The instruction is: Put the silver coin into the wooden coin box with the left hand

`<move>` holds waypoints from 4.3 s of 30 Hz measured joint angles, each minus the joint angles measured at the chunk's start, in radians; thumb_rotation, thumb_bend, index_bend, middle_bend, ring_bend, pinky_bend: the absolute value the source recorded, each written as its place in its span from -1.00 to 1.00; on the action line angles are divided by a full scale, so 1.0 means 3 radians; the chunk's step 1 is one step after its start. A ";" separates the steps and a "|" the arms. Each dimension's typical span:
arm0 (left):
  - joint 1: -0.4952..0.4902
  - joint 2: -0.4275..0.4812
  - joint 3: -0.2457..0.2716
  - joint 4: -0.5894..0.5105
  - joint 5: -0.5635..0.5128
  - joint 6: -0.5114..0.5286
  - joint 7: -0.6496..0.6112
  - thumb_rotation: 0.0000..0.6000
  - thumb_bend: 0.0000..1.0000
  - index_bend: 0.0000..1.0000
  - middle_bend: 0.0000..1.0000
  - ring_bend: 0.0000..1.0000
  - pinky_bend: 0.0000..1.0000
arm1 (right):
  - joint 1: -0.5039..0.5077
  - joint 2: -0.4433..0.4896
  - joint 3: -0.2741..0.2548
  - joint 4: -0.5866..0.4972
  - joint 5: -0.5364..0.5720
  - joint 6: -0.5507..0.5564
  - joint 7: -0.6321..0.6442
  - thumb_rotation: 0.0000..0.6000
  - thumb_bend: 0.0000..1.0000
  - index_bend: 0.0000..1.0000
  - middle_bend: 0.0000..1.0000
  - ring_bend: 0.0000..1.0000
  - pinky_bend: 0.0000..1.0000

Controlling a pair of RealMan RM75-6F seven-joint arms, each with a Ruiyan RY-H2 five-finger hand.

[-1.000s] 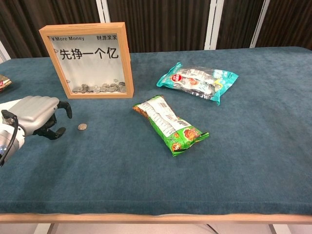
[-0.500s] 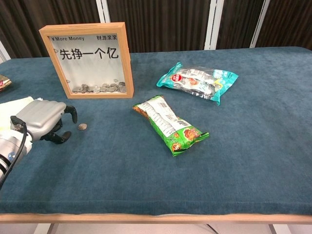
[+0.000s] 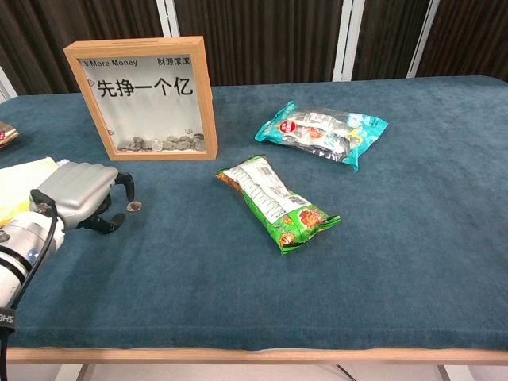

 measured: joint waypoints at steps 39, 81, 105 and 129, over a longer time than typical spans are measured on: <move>-0.0086 -0.0133 -0.0014 0.0176 -0.0024 -0.0084 0.0062 1.00 -0.21 -0.15 1.00 1.00 1.00 | -0.0015 0.0070 -0.0004 -0.0042 0.0019 0.0001 0.0068 1.00 -0.58 -1.00 -1.00 -1.00 -1.00; -0.0066 0.0409 -0.0083 -0.0738 -0.0065 -0.0173 -0.0219 1.00 0.47 0.40 1.00 1.00 1.00 | -0.0003 0.0082 -0.0036 -0.0056 0.0000 -0.0046 0.0039 1.00 -0.58 -1.00 -1.00 -1.00 -1.00; -0.0716 0.1858 -0.1411 -0.2069 -0.1667 -0.0877 -0.0853 1.00 0.38 0.41 1.00 1.00 1.00 | 0.0053 0.0122 -0.0038 -0.0031 0.0123 -0.0240 0.0144 1.00 -0.58 -1.00 -1.00 -1.00 -1.00; -0.1779 0.2342 -0.0782 -0.0851 -0.2756 -0.2164 -0.0568 1.00 0.31 0.39 1.00 1.00 1.00 | 0.0098 0.0114 0.0023 0.0026 0.0350 -0.0365 0.0130 1.00 -0.58 -1.00 -1.00 -1.00 -1.00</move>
